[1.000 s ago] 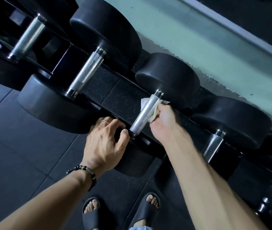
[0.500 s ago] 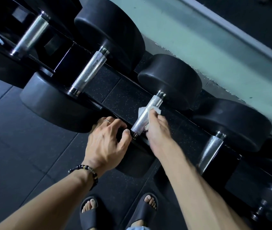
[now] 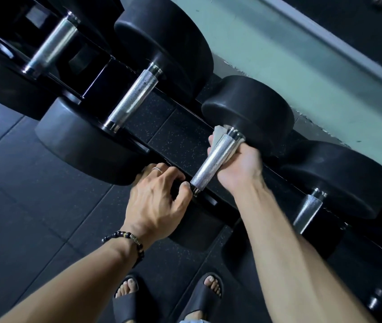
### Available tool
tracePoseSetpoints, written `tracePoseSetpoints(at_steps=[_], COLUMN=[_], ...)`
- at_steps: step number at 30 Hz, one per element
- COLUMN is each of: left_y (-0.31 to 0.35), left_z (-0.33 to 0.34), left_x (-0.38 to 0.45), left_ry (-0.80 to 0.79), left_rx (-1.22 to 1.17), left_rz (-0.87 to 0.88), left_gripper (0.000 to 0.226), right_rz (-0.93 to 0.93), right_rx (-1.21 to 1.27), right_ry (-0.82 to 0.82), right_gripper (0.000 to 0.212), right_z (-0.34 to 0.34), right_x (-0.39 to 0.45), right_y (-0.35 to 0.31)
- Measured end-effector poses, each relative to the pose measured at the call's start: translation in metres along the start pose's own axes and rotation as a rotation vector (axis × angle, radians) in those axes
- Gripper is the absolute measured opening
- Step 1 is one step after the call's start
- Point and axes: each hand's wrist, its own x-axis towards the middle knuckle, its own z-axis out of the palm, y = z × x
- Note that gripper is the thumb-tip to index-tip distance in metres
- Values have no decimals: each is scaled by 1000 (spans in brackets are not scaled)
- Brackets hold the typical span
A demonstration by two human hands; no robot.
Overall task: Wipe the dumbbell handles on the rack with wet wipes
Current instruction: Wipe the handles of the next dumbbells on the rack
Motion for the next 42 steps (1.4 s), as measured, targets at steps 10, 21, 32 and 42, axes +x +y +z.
tracePoseSetpoints(at_steps=[10, 21, 32, 42], left_y=[0, 0, -1, 0], left_z=[0, 0, 1, 1], left_x=[-1, -1, 0, 0], left_ry=[5, 4, 4, 17], left_rx=[-8, 12, 15, 15], left_rz=[7, 10, 11, -19], left_gripper=[39, 39, 38, 40], right_rz=[-24, 39, 56, -1626], right_rx=[22, -20, -145, -1668], right_ry=[-43, -123, -16, -32], right_gripper=[47, 45, 34, 23], right_z=[-1, -7, -18, -13], right_x=[1, -2, 2, -33], right_y=[-3, 6, 11, -5])
